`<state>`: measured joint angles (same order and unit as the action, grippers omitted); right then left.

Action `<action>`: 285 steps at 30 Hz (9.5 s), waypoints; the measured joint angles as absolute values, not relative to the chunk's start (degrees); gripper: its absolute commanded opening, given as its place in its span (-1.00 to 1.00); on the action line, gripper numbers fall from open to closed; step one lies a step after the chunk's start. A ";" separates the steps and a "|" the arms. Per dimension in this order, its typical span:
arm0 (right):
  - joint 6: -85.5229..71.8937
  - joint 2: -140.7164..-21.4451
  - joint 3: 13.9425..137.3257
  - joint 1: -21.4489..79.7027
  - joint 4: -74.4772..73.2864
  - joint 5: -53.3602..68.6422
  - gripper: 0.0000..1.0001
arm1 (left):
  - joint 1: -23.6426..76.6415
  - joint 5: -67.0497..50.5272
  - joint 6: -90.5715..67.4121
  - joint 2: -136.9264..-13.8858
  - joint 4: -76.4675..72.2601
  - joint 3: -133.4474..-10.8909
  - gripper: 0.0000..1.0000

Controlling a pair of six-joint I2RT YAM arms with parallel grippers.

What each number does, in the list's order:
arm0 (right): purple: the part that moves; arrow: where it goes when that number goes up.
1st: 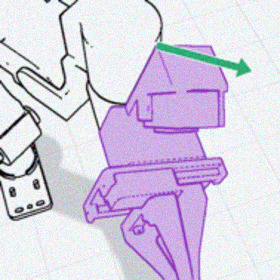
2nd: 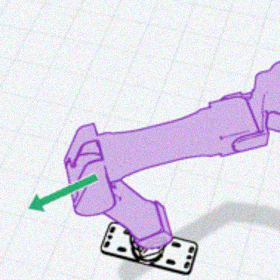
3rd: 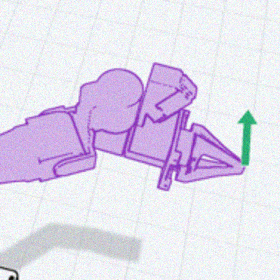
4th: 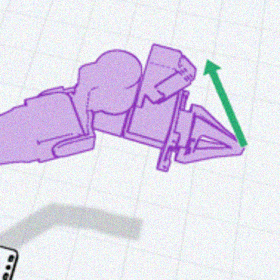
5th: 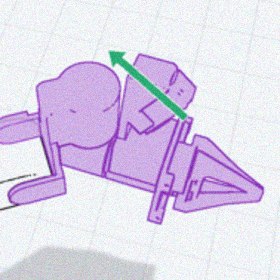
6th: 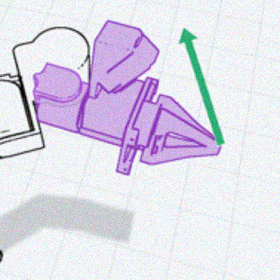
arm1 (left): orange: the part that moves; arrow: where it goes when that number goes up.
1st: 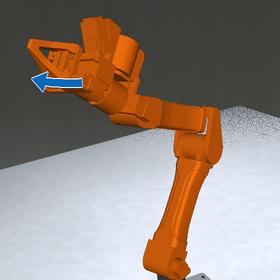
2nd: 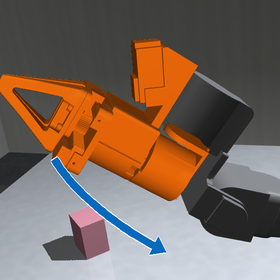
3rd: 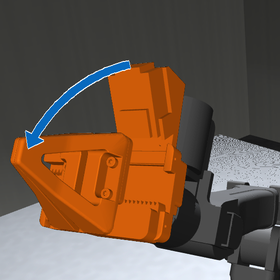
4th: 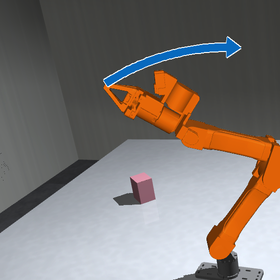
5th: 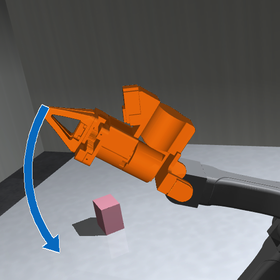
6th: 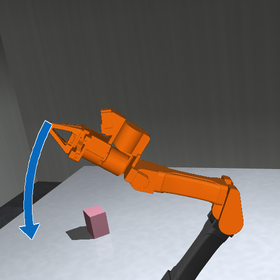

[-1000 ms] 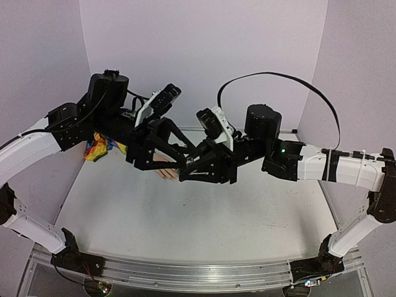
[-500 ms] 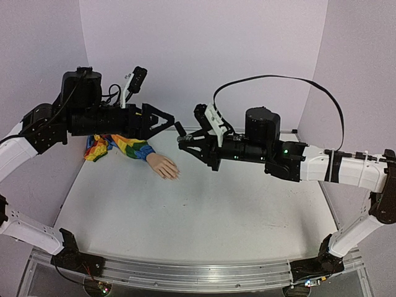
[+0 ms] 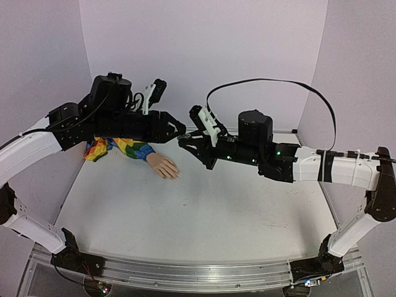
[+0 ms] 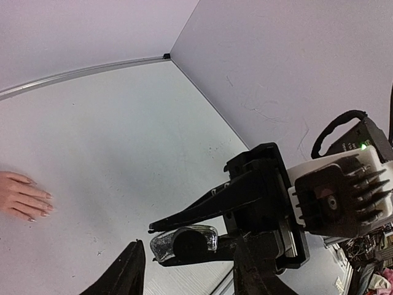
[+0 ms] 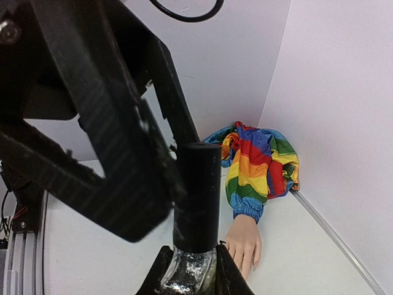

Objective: Paint the nails
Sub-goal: Screw the nail polish bottle cap onto the nail polish bottle.

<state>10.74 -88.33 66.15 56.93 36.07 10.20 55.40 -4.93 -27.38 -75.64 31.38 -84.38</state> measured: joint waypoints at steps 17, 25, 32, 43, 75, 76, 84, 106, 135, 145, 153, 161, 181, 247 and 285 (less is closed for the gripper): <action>10.92 -88.71 66.37 56.93 36.40 10.00 -1.00 | 54.54 -6.66 -25.41 -79.00 29.82 -86.65 -0.96; 6.22 -84.90 65.41 52.71 32.82 37.69 -1.00 | 51.33 -35.92 -7.68 -78.54 28.21 -85.76 -1.00; -7.01 -85.58 68.45 55.83 33.47 61.32 -1.00 | 53.04 -58.54 3.62 -77.17 27.09 -85.58 -1.00; 6.72 -83.22 65.82 56.45 34.76 38.11 -1.00 | 54.39 -36.03 -3.75 -69.82 30.76 -83.72 0.73; 12.45 -88.51 65.80 56.34 38.15 9.23 -1.00 | 54.19 -7.94 -32.95 -77.54 25.39 -83.57 -0.55; 12.43 -88.51 65.80 56.34 38.13 9.23 -1.00 | 54.22 -7.77 -32.84 -77.80 25.39 -83.59 -0.65; 10.68 -88.12 65.80 55.40 36.36 14.04 -1.00 | 53.60 -9.93 -26.48 -78.37 26.35 -83.61 -1.00; 0.71 -79.94 64.60 55.24 37.87 46.15 -1.00 | 54.26 -41.50 -2.90 -73.21 28.77 -85.08 0.73; 12.16 -87.81 64.64 55.27 37.30 12.86 -1.00 | 53.63 -7.51 -25.36 -74.48 19.31 -76.77 -0.01; 12.19 -87.96 64.66 55.27 36.73 11.53 -1.00 | 53.67 -8.38 -23.86 -77.34 18.85 -77.65 -0.79; 10.44 -87.26 64.69 54.15 35.40 18.57 -1.00 | 52.69 -15.70 -18.55 -77.32 19.16 -77.76 -1.00; -7.94 -86.30 70.96 52.75 32.38 60.58 -1.00 | 51.66 -51.83 -3.92 -75.46 16.49 -79.57 -1.00; 15.88 -84.62 67.85 56.99 31.81 17.93 -1.00 | 53.84 -18.59 -6.76 -72.71 33.17 -81.91 0.92; 10.35 -82.85 65.32 53.45 34.79 23.22 -1.00 | 48.21 -25.15 -17.52 -74.17 27.35 -85.54 0.32; -1.23 -86.13 65.73 50.65 35.38 41.39 -1.00 | 49.47 -39.42 -12.64 -80.07 18.33 -81.67 -1.00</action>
<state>-1.23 -86.13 65.73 50.65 35.38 41.39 49.47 -39.42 -12.64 -80.07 18.33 -81.67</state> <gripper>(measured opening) 0.182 0.156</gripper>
